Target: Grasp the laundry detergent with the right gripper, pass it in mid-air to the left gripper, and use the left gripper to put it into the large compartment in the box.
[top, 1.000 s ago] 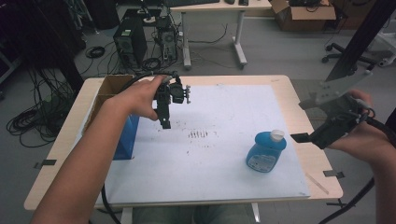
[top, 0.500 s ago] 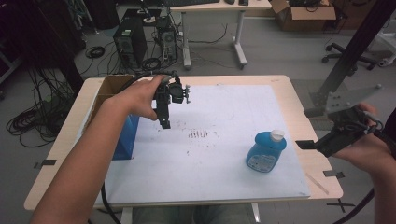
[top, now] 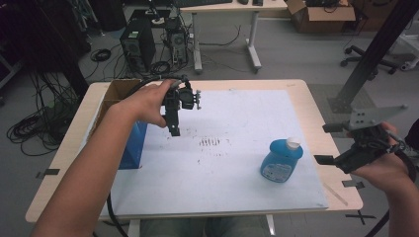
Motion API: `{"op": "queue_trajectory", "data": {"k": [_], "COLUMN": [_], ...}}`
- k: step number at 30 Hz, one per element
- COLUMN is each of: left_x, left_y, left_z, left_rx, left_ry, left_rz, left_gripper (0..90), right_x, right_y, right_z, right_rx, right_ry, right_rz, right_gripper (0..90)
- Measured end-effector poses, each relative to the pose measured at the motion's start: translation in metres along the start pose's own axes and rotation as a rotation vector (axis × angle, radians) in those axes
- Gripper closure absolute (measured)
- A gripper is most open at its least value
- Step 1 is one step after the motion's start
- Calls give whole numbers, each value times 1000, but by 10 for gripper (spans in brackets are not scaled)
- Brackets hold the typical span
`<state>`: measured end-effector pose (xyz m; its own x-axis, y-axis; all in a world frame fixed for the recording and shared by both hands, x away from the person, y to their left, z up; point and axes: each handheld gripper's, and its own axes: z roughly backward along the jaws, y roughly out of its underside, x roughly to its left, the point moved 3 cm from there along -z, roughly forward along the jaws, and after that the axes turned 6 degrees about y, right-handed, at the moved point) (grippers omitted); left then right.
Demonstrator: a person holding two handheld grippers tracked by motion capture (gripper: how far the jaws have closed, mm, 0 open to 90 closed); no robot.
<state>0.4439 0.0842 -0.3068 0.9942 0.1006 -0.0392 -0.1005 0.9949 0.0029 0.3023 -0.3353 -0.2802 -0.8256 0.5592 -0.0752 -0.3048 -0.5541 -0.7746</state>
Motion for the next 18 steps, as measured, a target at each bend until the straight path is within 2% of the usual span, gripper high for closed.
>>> {"op": "queue_trajectory", "data": {"k": [18], "left_x": [-1], "left_y": [-1], "left_z": [1], "left_rx": [0], "left_ry": [-3], "left_rz": [-6], "left_gripper": [2], "right_x": [0], "right_y": [34], "right_z": [-20], "right_rx": [-72], "right_ry": [-33], "right_rz": [-57], "right_gripper": [0]}}
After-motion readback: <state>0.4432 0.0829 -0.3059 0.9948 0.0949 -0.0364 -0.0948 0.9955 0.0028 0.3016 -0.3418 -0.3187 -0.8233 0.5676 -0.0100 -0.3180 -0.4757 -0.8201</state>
